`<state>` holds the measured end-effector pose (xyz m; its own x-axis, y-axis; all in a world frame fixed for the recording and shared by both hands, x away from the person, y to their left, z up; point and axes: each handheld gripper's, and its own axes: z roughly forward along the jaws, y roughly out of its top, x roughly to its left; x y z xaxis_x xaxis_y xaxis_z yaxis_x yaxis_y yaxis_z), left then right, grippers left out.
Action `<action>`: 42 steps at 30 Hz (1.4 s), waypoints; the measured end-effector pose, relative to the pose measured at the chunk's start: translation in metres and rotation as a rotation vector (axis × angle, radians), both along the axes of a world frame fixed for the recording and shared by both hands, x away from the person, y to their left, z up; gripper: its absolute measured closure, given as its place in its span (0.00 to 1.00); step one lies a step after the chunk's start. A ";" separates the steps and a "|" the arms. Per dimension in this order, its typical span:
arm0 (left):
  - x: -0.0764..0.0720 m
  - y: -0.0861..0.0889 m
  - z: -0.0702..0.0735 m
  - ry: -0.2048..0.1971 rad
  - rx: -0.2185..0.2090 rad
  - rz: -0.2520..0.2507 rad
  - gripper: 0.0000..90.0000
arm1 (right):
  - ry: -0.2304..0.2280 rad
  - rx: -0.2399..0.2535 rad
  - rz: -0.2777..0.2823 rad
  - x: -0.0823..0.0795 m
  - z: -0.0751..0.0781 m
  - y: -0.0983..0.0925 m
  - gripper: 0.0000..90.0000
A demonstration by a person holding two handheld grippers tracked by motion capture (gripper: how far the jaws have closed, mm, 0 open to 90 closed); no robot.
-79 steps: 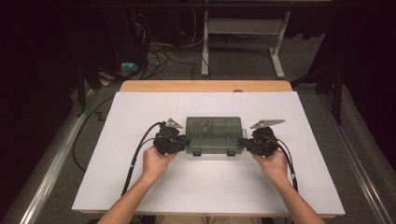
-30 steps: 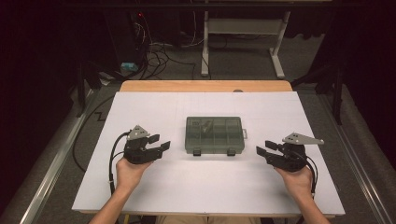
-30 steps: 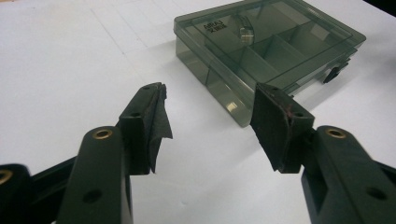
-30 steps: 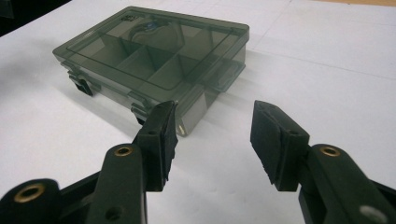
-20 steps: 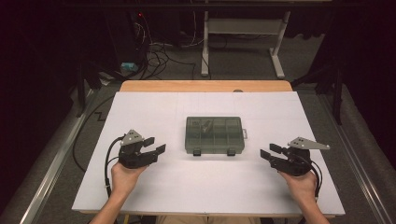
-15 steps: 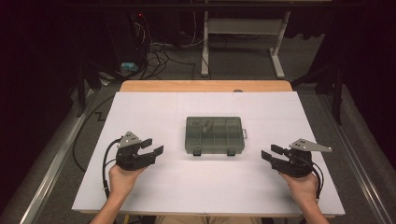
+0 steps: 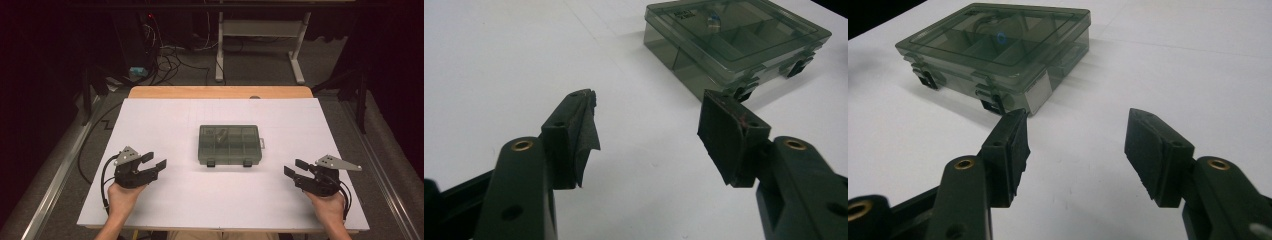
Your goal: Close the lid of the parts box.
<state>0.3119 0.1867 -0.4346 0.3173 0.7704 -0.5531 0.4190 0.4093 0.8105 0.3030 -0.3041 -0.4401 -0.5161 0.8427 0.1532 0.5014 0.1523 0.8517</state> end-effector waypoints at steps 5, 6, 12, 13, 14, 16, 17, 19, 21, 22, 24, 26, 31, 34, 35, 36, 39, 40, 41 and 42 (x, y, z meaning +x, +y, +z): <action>-0.003 0.004 -0.002 -0.006 -0.002 0.006 0.44 | -0.004 0.007 -0.012 -0.004 -0.003 -0.003 0.46; -0.004 0.005 -0.002 -0.008 -0.001 0.009 0.44 | -0.006 0.006 -0.013 -0.005 -0.004 -0.004 0.46; -0.006 0.010 -0.005 -0.015 -0.008 0.016 0.42 | -0.009 0.011 -0.027 -0.009 -0.009 -0.010 0.44; -0.007 0.010 -0.005 -0.017 -0.013 0.020 0.42 | -0.012 0.012 -0.028 -0.010 -0.009 -0.011 0.44; -0.007 0.011 -0.006 -0.017 -0.013 0.024 0.42 | -0.011 0.013 -0.034 -0.011 -0.009 -0.011 0.44; -0.008 0.014 -0.007 -0.019 -0.015 0.028 0.42 | -0.013 0.017 -0.037 -0.013 -0.010 -0.013 0.43; -0.008 0.015 -0.008 -0.015 -0.011 0.029 0.42 | -0.016 0.014 -0.037 -0.014 -0.010 -0.014 0.43; -0.009 0.017 -0.009 -0.016 -0.016 0.035 0.41 | -0.017 0.015 -0.044 -0.015 -0.012 -0.016 0.43; -0.009 0.019 -0.010 -0.013 -0.015 0.039 0.41 | -0.017 0.016 -0.047 -0.017 -0.013 -0.018 0.42; -0.010 0.020 -0.011 -0.015 -0.017 0.042 0.41 | -0.020 0.014 -0.052 -0.018 -0.014 -0.019 0.42; -0.010 0.022 -0.012 -0.012 -0.022 0.047 0.41 | -0.021 0.020 -0.058 -0.019 -0.014 -0.021 0.41; -0.011 0.023 -0.013 -0.014 -0.027 0.052 0.40 | -0.026 0.021 -0.063 -0.021 -0.015 -0.023 0.41; -0.012 0.029 -0.015 -0.015 -0.038 0.066 0.40 | -0.031 0.024 -0.078 -0.025 -0.018 -0.028 0.40; -0.014 0.033 -0.016 -0.016 -0.048 0.081 0.39 | -0.038 0.026 -0.085 -0.028 -0.019 -0.031 0.39; -0.014 0.034 -0.017 -0.014 -0.045 0.081 0.39 | -0.038 0.029 -0.089 -0.029 -0.019 -0.032 0.39; -0.015 0.036 -0.017 -0.013 -0.046 0.085 0.39 | -0.039 0.030 -0.091 -0.029 -0.019 -0.033 0.39; -0.016 0.039 -0.019 -0.012 -0.052 0.094 0.39 | -0.038 0.032 -0.101 -0.031 -0.021 -0.035 0.38; -0.016 0.040 -0.020 -0.011 -0.053 0.096 0.39 | -0.039 0.030 -0.101 -0.032 -0.022 -0.036 0.38; -0.017 0.041 -0.020 -0.011 -0.054 0.100 0.39 | -0.038 0.028 -0.102 -0.032 -0.022 -0.037 0.38; -0.017 0.042 -0.021 -0.007 -0.056 0.104 0.39 | -0.040 0.026 -0.101 -0.033 -0.023 -0.037 0.37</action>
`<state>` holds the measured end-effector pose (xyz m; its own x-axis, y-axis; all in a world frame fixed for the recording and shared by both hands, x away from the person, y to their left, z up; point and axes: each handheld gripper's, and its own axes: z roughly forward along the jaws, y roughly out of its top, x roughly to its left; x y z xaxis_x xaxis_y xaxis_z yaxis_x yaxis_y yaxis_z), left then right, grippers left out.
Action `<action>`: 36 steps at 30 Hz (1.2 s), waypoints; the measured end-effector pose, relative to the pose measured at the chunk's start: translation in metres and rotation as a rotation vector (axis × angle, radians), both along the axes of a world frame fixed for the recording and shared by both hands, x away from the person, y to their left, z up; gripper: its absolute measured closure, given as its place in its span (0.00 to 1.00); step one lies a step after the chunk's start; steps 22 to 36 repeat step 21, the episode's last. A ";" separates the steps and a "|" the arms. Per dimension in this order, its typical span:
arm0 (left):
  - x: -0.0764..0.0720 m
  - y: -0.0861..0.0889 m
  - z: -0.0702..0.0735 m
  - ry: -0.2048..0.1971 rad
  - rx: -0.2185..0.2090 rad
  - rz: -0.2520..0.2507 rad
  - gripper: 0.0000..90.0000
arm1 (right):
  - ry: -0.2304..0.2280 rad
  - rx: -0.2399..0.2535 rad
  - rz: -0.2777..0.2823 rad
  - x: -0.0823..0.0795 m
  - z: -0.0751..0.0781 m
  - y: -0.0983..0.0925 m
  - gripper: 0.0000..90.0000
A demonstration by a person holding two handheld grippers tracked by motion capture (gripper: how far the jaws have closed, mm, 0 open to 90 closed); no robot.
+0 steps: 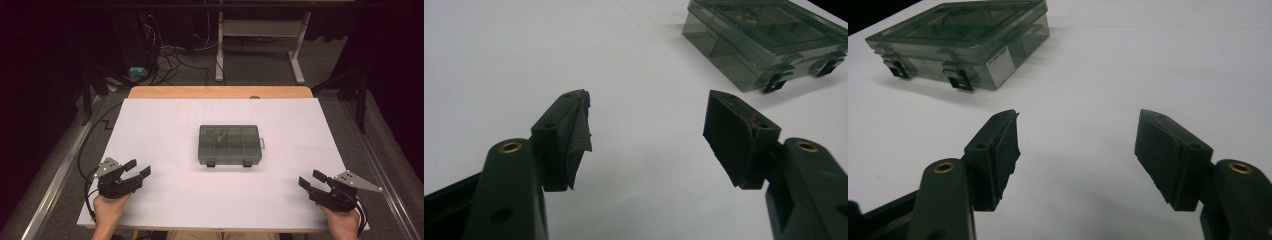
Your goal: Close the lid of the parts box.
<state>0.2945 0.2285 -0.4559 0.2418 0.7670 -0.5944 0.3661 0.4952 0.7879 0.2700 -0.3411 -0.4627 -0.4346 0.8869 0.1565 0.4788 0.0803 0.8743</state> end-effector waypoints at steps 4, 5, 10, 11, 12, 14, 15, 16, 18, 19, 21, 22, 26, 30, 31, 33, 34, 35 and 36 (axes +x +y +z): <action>-0.001 0.004 -0.003 0.000 0.000 0.015 0.39 | -0.003 0.000 -0.002 -0.004 -0.001 -0.002 0.37; -0.001 0.005 -0.004 0.003 0.002 0.017 0.39 | -0.005 0.000 -0.003 -0.005 -0.001 -0.003 0.37; -0.002 0.006 -0.005 0.008 -0.013 0.019 0.39 | -0.013 0.006 -0.013 -0.007 -0.001 -0.005 0.37; -0.002 0.005 -0.005 0.008 -0.013 0.016 0.39 | -0.015 0.005 -0.014 -0.007 -0.001 -0.005 0.37; -0.002 0.005 -0.006 0.009 -0.009 0.012 0.39 | -0.016 0.005 -0.014 -0.007 -0.001 -0.006 0.37; -0.001 0.004 -0.006 0.009 -0.008 0.010 0.39 | -0.013 0.011 -0.015 -0.007 -0.001 -0.006 0.37; -0.001 0.004 -0.006 0.010 -0.008 0.009 0.39 | -0.012 0.014 -0.016 -0.007 -0.001 -0.007 0.37; -0.001 0.004 -0.006 0.011 -0.009 0.009 0.39 | -0.013 0.015 -0.018 -0.007 -0.001 -0.007 0.37; -0.001 0.005 -0.006 0.011 -0.011 0.009 0.39 | -0.013 0.017 -0.018 -0.007 -0.001 -0.007 0.37; -0.001 0.005 -0.006 0.011 -0.013 0.010 0.39 | -0.014 0.017 -0.018 -0.007 -0.001 -0.007 0.37; -0.001 0.005 -0.006 0.010 -0.014 0.010 0.39 | -0.016 0.016 -0.019 -0.007 -0.001 -0.007 0.37; -0.001 0.005 -0.006 0.010 -0.014 0.010 0.39 | -0.016 0.016 -0.019 -0.007 -0.001 -0.007 0.37; -0.001 0.005 -0.006 0.010 -0.014 0.010 0.39 | -0.016 0.016 -0.019 -0.007 -0.001 -0.007 0.37; -0.001 0.005 -0.006 0.010 -0.014 0.010 0.39 | -0.016 0.016 -0.019 -0.007 -0.001 -0.007 0.37; -0.001 0.005 -0.006 0.010 -0.014 0.010 0.39 | -0.016 0.016 -0.019 -0.007 -0.001 -0.007 0.37; -0.001 0.005 -0.006 0.010 -0.014 0.010 0.39 | -0.016 0.016 -0.019 -0.007 -0.001 -0.007 0.37; -0.001 0.005 -0.006 0.010 -0.014 0.010 0.39 | -0.016 0.016 -0.019 -0.007 -0.001 -0.007 0.37; -0.001 0.005 -0.006 0.010 -0.014 0.010 0.39 | -0.016 0.016 -0.019 -0.007 -0.001 -0.007 0.37; -0.001 0.005 -0.006 0.010 -0.014 0.010 0.39 | -0.016 0.016 -0.019 -0.007 -0.001 -0.007 0.37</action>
